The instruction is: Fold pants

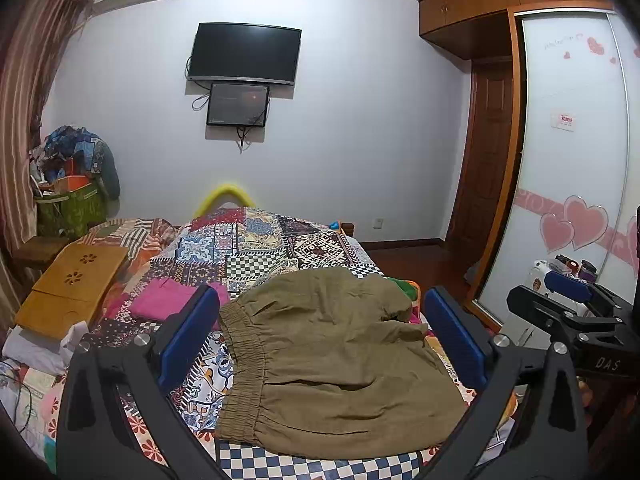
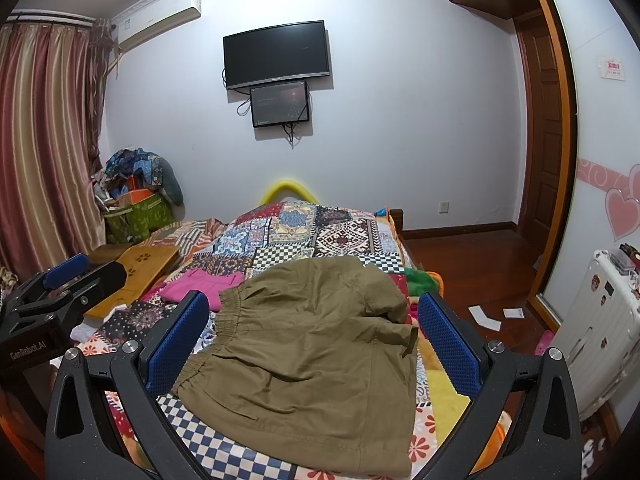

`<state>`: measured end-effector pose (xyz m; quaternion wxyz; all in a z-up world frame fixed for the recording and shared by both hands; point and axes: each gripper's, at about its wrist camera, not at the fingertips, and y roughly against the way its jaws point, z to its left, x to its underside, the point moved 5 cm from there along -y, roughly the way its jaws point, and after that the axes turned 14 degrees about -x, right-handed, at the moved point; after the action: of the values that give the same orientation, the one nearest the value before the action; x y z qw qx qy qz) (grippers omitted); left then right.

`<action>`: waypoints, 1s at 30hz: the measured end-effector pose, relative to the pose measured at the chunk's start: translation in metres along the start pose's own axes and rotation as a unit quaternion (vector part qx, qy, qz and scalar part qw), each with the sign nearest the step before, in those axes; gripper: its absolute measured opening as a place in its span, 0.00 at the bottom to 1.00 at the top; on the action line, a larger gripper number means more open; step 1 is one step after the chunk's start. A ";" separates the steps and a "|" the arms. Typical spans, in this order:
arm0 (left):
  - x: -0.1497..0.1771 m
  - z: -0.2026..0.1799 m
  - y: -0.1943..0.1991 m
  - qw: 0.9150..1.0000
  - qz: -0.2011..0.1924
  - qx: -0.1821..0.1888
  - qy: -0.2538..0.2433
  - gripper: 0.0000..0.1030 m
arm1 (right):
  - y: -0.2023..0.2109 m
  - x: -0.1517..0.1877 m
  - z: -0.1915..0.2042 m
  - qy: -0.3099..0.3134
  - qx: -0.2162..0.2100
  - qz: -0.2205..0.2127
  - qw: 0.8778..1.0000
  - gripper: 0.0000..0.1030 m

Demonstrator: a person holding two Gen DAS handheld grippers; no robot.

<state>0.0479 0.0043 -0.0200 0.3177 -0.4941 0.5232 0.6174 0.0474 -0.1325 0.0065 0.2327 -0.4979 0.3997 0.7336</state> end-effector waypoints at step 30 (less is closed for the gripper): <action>-0.003 -0.003 -0.003 1.000 0.001 -0.003 -0.004 1.00 | 0.001 -0.002 -0.003 -0.004 0.000 0.002 1.000 1.00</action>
<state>0.0520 0.0024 -0.0177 0.3180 -0.4921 0.5208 0.6209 0.0495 -0.1349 0.0084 0.2324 -0.4943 0.3999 0.7361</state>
